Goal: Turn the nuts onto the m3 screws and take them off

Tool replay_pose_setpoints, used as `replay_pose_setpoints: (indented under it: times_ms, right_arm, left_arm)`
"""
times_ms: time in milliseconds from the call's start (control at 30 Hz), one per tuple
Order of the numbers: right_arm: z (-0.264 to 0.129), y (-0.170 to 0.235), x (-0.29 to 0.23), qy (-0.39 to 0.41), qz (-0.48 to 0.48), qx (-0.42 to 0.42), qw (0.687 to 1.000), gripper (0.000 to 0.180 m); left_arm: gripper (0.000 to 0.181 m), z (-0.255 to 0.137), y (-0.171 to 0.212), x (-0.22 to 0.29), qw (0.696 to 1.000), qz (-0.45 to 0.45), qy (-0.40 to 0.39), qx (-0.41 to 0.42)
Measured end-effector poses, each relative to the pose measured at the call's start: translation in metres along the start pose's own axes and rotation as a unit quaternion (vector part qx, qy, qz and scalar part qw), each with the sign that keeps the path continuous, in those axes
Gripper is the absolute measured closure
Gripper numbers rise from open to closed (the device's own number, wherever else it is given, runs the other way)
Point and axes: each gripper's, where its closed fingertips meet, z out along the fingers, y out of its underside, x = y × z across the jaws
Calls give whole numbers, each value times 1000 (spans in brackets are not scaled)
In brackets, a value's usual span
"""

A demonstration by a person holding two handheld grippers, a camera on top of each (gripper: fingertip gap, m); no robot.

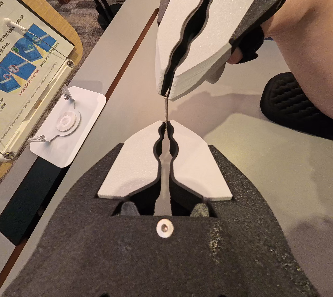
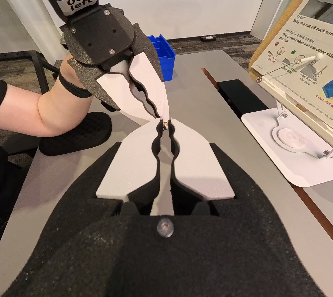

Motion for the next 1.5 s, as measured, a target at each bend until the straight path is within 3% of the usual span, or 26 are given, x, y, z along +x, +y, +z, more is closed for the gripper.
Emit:
replay_pose_setpoints:
  times_ms: [1000, 1500]
  right_arm:
    - [0, -1, -2, -3, -15, 7, 1000, 170]
    - [-5, -10, 0, 7, -27, 38, 999, 151]
  left_arm:
    - [178, -1, -4, 2, 1000, -2, 10, 14]
    - [178, -9, -14, 0, 997, -23, 31, 60]
